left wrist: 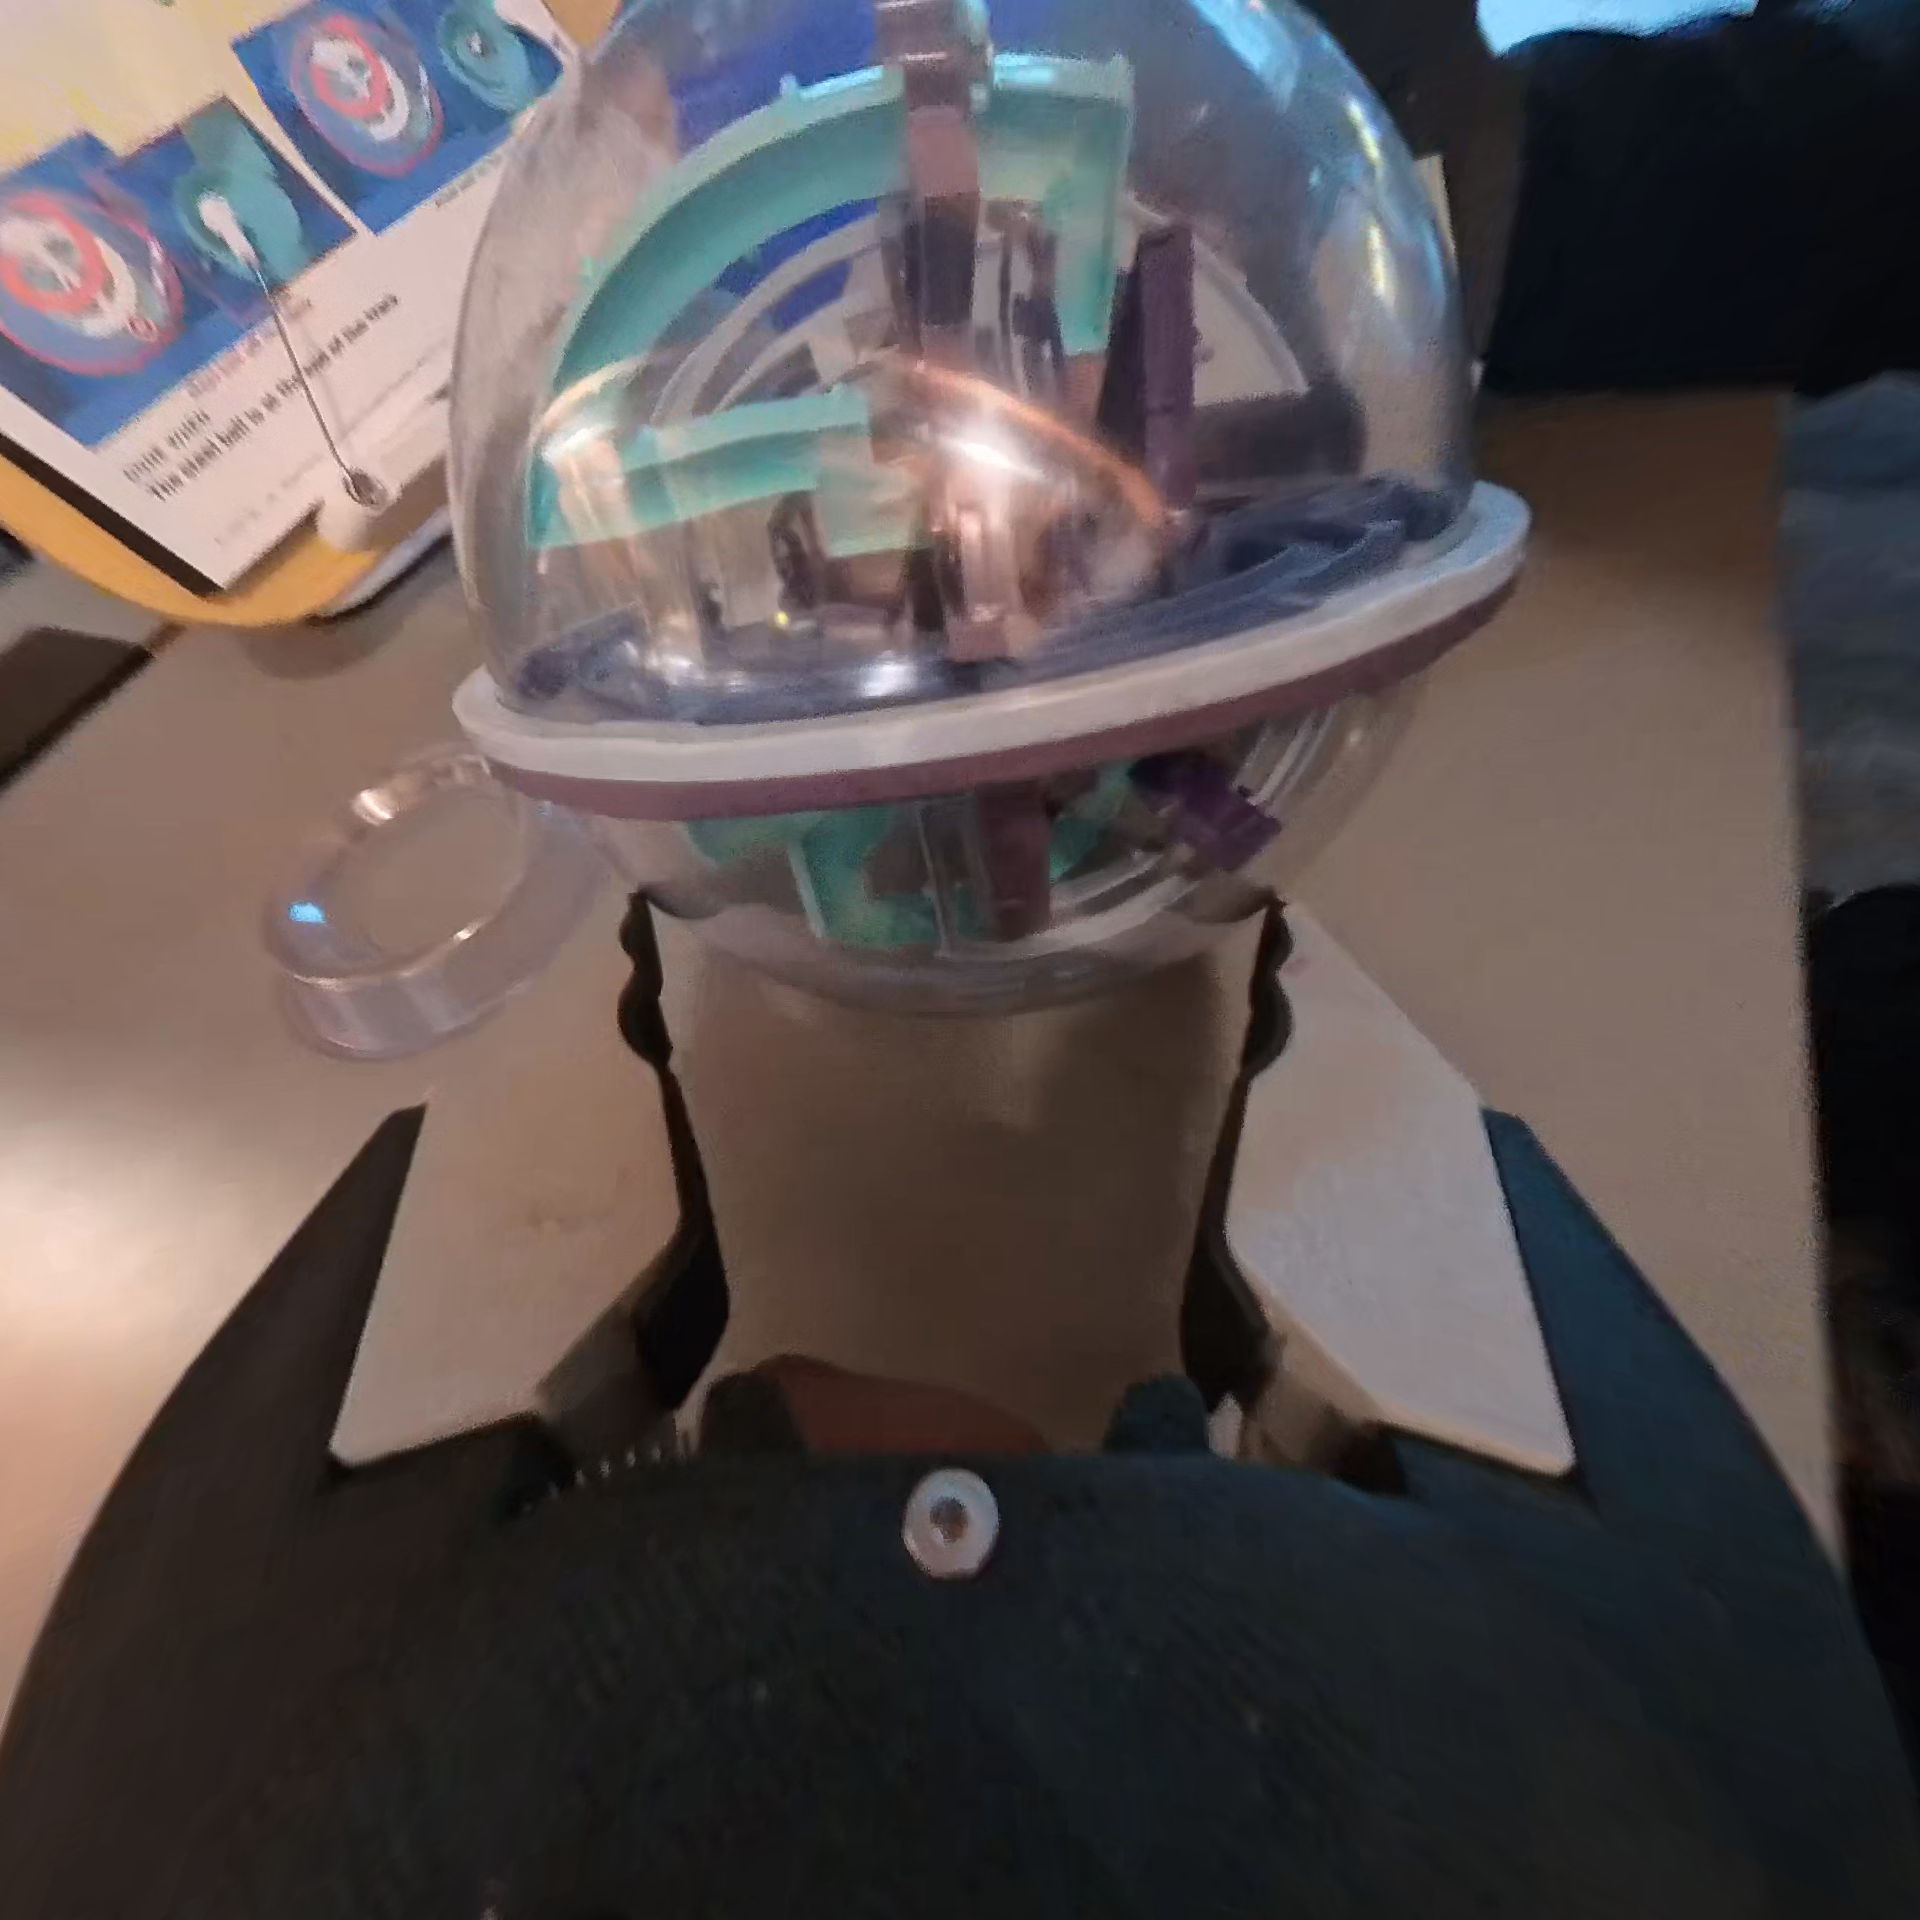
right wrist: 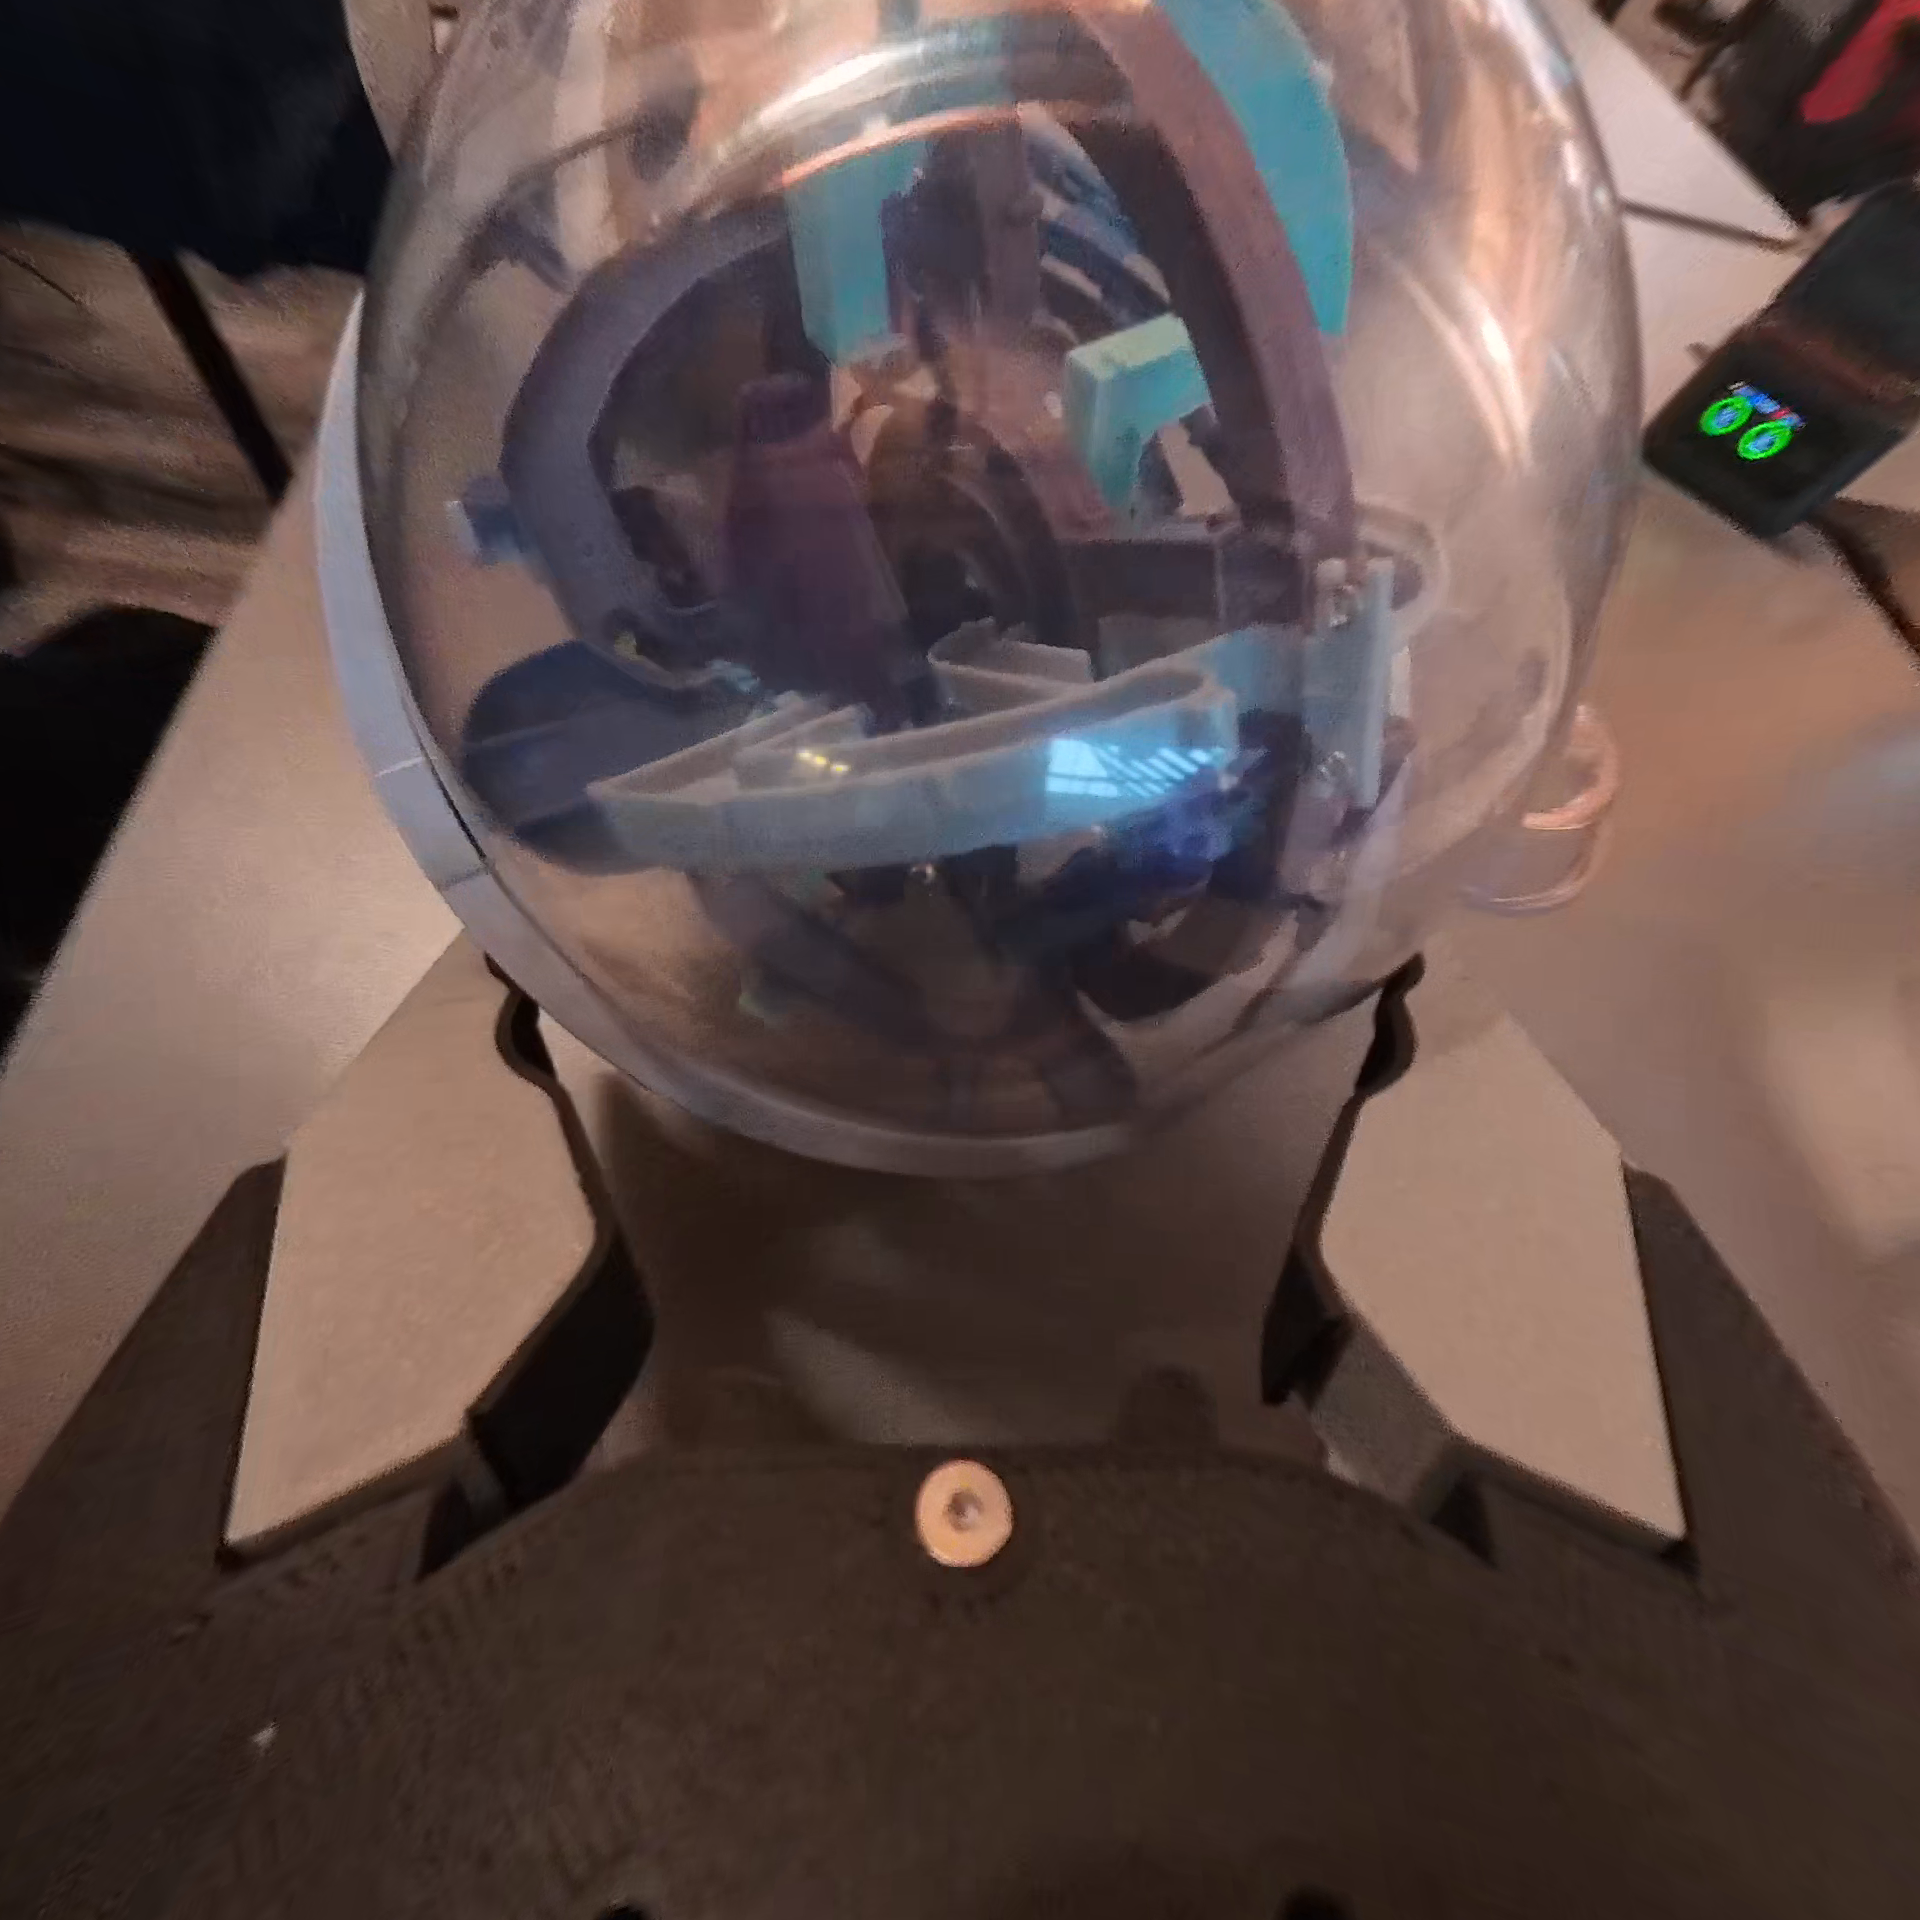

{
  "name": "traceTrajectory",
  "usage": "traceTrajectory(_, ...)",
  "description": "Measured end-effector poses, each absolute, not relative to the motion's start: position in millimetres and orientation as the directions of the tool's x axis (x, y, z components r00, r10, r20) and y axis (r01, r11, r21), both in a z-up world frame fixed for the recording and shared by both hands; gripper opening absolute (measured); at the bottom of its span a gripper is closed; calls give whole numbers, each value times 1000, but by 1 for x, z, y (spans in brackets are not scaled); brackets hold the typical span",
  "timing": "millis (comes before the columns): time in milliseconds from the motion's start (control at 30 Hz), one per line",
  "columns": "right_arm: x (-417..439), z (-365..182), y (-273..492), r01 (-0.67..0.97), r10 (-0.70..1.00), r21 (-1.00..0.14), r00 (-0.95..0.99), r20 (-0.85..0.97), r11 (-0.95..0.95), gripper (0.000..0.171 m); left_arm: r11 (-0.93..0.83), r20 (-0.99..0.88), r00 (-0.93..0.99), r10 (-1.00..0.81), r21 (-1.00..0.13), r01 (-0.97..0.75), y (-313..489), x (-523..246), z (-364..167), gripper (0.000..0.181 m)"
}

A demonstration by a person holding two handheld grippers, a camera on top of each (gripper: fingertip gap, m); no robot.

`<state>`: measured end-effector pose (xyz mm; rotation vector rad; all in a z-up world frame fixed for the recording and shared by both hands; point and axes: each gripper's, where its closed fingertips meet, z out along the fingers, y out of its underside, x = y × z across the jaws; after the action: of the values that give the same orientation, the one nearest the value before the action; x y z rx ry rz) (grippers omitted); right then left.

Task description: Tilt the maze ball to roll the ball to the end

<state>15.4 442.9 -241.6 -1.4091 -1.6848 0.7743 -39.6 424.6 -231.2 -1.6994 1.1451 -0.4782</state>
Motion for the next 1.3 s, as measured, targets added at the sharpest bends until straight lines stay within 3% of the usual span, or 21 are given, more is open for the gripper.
traceTrajectory(267, 6, -239, 455, 518, 918, -795, 45, 395, 317, 153, 113, -380, 389, -840, -822, -559, 443, -52, -236, 112)
traceTrajectory(433, 2, -230, 457, 527, 830, -724, 62, 555, 445, 153, 173, -533, 383, -754, -725, -667, 453, -60, -246, 111)
traceTrajectory(767, 7, -227, 463, 594, 687, -577, 57, 725, 560, 153, 321, -698, 380, -607, -652, -687, 456, -59, -234, 111)
traceTrajectory(1300, 4, -216, 458, 569, 614, -534, 63, 787, 626, 153, 353, -751, 375, -544, -610, -709, 460, -61, -232, 110)
